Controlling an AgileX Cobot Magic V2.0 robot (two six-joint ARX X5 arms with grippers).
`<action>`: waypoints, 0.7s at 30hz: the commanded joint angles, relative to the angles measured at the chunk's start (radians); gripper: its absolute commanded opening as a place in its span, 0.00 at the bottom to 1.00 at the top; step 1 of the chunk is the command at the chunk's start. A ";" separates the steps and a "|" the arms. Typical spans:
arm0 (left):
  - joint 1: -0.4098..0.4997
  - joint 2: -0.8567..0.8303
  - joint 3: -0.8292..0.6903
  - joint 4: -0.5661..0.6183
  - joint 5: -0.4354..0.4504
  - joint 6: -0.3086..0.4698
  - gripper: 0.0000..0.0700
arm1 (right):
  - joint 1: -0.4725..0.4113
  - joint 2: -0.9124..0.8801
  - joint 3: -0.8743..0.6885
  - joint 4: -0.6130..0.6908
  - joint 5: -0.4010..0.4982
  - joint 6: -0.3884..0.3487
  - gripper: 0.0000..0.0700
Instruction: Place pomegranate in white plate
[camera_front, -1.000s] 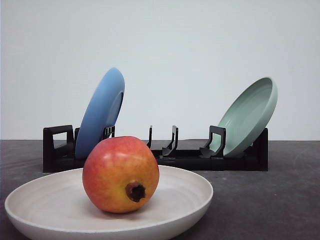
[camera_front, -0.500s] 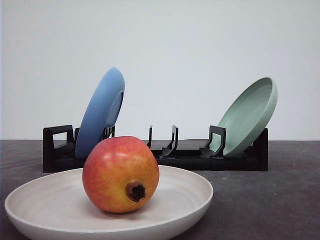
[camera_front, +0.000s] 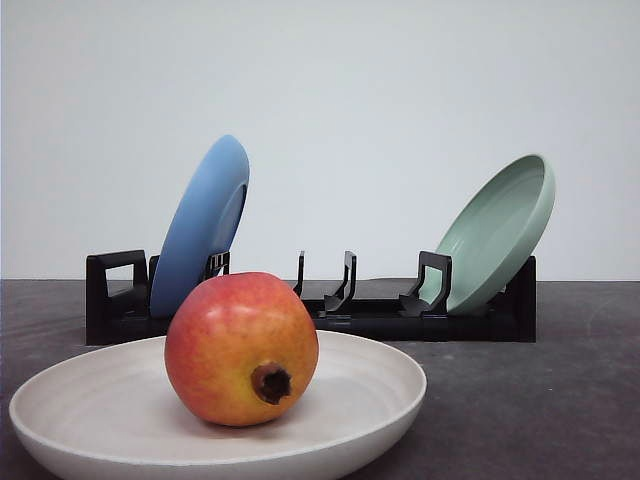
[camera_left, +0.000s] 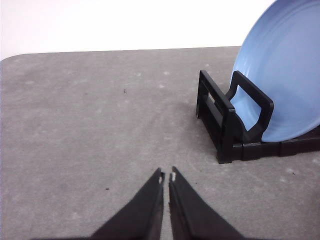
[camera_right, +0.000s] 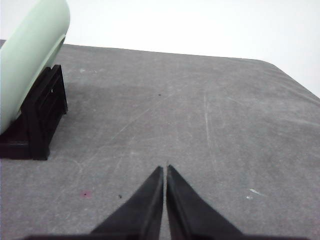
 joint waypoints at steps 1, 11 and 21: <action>0.001 -0.002 -0.012 0.000 -0.002 0.010 0.00 | -0.002 0.000 -0.004 0.003 0.000 0.003 0.00; 0.001 -0.002 -0.012 0.000 -0.002 0.010 0.00 | -0.002 0.000 -0.004 0.003 0.000 0.003 0.00; 0.001 -0.002 -0.012 0.000 -0.002 0.010 0.00 | -0.002 0.000 -0.004 0.003 0.000 0.003 0.00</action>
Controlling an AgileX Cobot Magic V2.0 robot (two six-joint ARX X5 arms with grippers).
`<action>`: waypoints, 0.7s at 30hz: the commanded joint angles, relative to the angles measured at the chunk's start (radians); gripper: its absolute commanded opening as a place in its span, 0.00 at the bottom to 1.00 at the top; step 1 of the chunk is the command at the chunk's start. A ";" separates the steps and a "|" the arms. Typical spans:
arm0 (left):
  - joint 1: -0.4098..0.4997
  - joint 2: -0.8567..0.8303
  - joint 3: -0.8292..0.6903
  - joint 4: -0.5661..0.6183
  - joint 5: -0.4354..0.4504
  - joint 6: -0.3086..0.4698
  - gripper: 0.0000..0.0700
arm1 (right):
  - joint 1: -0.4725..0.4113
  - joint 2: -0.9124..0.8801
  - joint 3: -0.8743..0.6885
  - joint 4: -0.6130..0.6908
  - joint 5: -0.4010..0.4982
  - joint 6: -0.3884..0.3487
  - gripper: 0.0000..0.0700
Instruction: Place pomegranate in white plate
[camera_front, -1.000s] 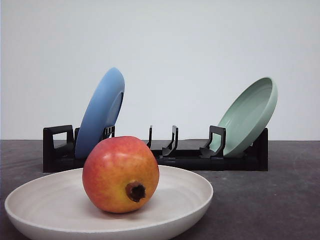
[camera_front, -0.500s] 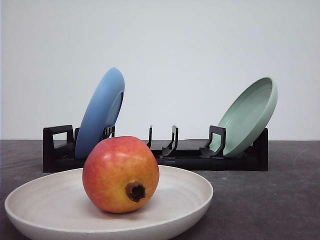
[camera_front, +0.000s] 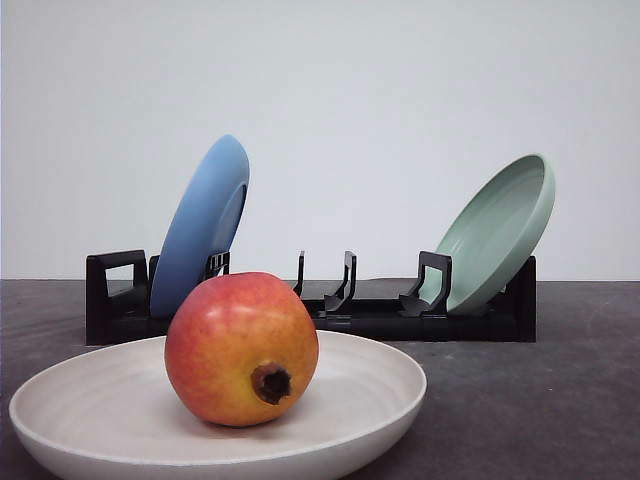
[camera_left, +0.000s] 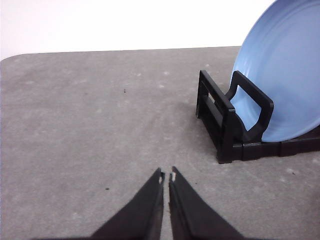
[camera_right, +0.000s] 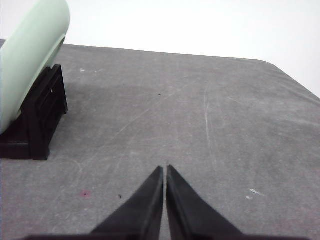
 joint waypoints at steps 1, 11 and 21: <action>0.001 -0.002 -0.012 0.000 -0.002 0.010 0.00 | -0.002 0.000 -0.004 0.003 0.000 0.003 0.00; 0.001 -0.002 -0.012 0.000 -0.002 0.010 0.00 | -0.002 0.000 -0.004 0.003 0.000 0.003 0.00; 0.001 -0.002 -0.012 0.000 -0.002 0.010 0.00 | -0.002 0.000 -0.004 0.003 0.000 0.003 0.00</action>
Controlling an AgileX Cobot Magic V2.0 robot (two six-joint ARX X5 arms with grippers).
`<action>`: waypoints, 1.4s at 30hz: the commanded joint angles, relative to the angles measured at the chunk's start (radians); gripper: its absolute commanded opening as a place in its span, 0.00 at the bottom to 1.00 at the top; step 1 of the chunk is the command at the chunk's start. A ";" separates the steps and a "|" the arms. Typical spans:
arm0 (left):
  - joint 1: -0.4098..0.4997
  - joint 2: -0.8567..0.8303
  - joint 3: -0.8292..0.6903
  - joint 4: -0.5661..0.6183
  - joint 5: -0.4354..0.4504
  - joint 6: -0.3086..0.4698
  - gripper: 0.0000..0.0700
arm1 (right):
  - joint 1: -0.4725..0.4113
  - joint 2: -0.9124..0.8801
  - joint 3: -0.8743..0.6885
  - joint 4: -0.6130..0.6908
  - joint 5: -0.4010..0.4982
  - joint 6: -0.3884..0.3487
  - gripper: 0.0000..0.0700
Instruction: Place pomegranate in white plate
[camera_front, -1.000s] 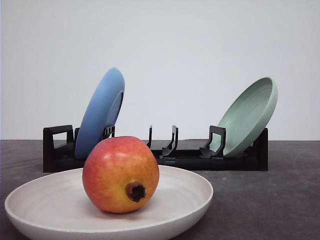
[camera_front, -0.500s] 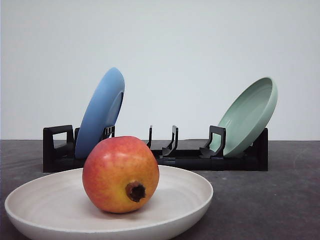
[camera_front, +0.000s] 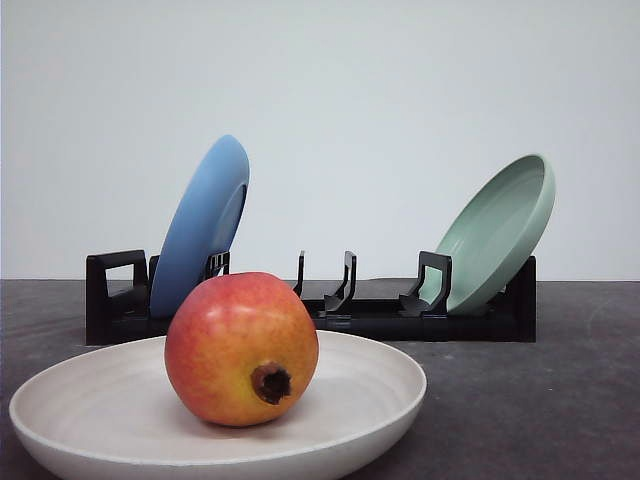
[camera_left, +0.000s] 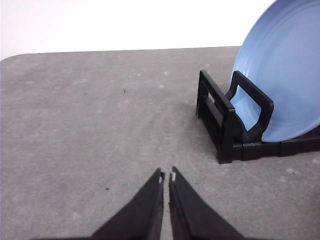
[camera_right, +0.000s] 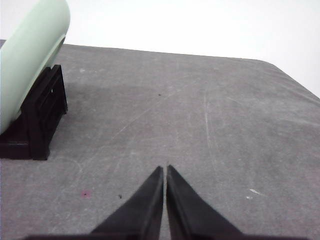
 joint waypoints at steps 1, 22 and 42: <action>0.001 -0.002 -0.012 0.000 -0.002 0.010 0.00 | -0.002 0.000 -0.004 0.003 0.000 0.003 0.00; 0.001 -0.002 -0.012 0.000 -0.002 0.010 0.00 | -0.002 0.000 -0.004 0.003 0.000 0.003 0.00; 0.001 -0.002 -0.012 0.000 -0.002 0.010 0.00 | -0.002 0.000 -0.004 0.003 0.000 0.003 0.00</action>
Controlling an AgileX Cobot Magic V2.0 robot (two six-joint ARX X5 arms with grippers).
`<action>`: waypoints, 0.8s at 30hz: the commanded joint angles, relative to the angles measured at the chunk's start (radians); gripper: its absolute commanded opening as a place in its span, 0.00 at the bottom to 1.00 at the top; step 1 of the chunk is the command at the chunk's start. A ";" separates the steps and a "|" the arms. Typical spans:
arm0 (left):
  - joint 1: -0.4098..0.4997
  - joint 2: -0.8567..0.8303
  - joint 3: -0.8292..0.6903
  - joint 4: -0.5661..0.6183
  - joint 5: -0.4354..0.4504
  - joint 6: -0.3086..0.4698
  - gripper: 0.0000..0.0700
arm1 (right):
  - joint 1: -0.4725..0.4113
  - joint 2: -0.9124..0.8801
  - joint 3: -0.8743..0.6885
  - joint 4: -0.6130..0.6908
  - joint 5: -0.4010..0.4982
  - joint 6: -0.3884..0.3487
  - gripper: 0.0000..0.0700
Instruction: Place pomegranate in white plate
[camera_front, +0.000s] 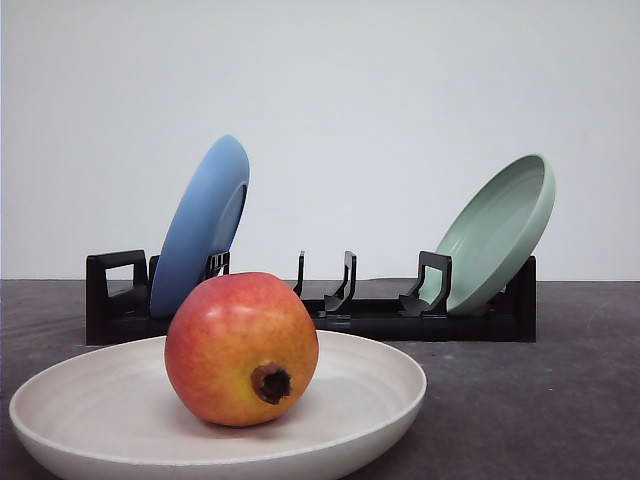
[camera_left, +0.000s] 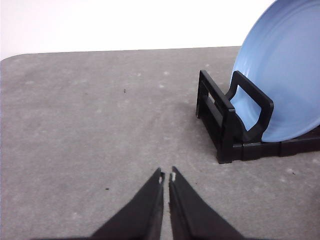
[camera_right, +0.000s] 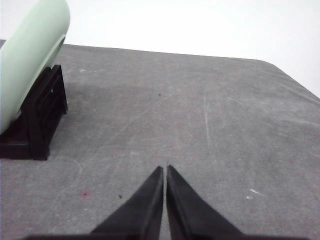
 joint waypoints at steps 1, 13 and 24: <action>0.001 -0.002 -0.012 0.000 -0.002 0.010 0.00 | -0.002 0.000 -0.004 0.003 0.000 0.003 0.00; 0.001 -0.002 -0.012 0.000 -0.002 0.010 0.00 | -0.002 0.000 -0.004 0.003 0.000 0.003 0.00; 0.001 -0.002 -0.012 0.000 -0.002 0.010 0.00 | -0.002 0.000 -0.004 0.003 0.000 0.003 0.00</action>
